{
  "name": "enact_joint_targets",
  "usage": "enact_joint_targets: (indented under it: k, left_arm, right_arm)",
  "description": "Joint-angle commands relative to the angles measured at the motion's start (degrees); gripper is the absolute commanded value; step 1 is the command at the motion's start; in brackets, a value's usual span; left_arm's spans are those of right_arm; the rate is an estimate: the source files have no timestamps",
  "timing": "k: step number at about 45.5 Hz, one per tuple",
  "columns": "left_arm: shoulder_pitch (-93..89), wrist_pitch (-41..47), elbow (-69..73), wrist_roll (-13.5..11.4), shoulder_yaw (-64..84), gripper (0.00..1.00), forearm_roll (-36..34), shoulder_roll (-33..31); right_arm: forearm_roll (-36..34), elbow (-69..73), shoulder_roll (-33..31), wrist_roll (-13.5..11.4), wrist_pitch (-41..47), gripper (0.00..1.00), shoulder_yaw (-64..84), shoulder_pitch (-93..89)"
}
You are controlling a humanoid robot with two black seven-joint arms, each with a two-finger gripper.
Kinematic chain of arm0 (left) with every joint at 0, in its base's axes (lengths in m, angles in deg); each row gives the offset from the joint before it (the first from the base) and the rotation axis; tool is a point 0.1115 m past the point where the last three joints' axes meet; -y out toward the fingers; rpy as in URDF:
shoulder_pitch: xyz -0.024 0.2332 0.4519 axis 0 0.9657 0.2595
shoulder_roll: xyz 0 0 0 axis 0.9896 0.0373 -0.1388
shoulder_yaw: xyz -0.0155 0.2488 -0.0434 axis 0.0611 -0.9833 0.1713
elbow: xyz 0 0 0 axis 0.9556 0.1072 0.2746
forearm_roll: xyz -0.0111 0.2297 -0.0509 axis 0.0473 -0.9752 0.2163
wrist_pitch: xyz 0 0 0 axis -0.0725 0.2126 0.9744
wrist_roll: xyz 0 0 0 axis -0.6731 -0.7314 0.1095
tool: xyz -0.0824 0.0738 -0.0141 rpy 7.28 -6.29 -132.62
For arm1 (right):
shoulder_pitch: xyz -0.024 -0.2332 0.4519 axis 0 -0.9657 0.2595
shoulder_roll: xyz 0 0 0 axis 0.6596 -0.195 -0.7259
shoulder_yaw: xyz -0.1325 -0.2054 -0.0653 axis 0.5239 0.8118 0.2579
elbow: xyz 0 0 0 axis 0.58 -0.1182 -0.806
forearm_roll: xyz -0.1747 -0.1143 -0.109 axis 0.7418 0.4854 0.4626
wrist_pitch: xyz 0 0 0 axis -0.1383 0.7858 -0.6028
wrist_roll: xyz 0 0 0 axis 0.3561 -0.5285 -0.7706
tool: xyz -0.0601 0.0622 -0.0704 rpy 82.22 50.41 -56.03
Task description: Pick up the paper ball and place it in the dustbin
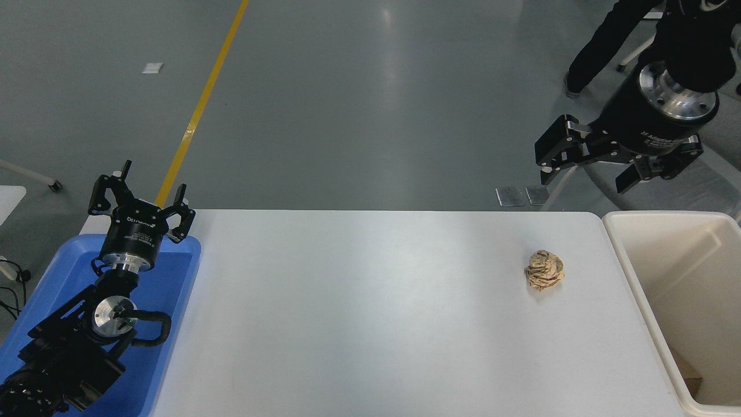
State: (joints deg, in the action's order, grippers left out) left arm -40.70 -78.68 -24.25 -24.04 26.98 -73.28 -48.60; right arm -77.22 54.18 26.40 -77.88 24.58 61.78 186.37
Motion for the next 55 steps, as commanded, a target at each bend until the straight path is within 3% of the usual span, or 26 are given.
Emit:
enact_joint_targets:
  k: [1,55]
  left_arm:
    - [0.0,0.1,0.0,0.0,0.0,0.99,-0.1,-0.1]
    - [0.0,0.0,0.1,0.0,0.0,0.99,0.0,0.0]
  right_arm:
    - [0.0,0.0,0.1,0.0,0.0,1.00,0.0,0.0]
    - [0.1,-0.7,-1.2,-0.1,0.0,1.00,-1.0,-3.0]
